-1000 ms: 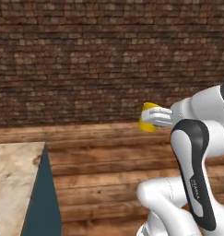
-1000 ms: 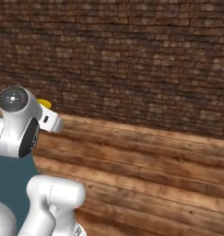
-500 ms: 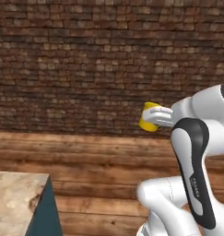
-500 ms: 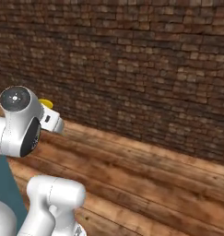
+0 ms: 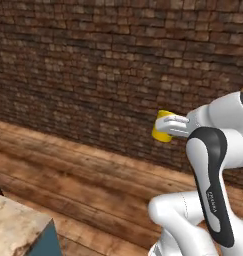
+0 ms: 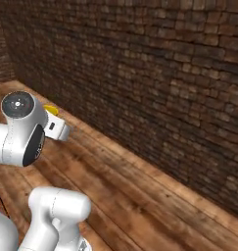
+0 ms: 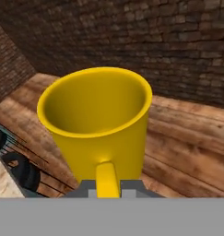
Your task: There is a tray on the dining counter. Grab the cup, mug, and pitcher and place them on the tray. The pitcher may be placed next to the tray if it cannot fit the tray.
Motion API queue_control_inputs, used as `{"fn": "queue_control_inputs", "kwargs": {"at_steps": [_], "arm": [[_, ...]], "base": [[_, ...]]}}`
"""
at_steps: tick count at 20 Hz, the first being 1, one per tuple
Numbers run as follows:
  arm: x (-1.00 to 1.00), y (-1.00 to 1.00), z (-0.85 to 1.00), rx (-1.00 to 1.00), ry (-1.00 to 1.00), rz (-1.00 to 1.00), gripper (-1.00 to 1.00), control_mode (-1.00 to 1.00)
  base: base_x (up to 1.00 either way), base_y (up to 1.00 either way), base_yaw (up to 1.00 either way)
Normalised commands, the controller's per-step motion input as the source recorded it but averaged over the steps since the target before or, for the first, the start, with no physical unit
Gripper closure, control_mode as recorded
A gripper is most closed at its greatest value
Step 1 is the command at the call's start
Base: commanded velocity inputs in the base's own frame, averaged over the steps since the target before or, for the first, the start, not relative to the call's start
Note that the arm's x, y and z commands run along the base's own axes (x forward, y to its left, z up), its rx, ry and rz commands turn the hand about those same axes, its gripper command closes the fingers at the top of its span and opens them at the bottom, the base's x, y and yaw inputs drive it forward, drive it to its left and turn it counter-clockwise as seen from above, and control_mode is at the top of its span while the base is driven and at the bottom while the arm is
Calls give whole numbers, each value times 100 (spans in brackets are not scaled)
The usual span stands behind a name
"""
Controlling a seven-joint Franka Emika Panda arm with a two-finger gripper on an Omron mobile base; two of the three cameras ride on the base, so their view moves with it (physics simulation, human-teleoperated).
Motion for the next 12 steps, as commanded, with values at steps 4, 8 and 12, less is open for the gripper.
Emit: {"fn": "queue_control_inputs", "kwargs": {"at_steps": [4, 8, 12], "arm": [[0, 0, 0, 0, 0, 0, 100, 100], [0, 0, 0, 0, 0, 0, 100, 100], [0, 0, 0, 0, 0, 0, 100, 100]], "base": [[100, -23, 61], [100, -22, 60], [100, -20, 61]]}}
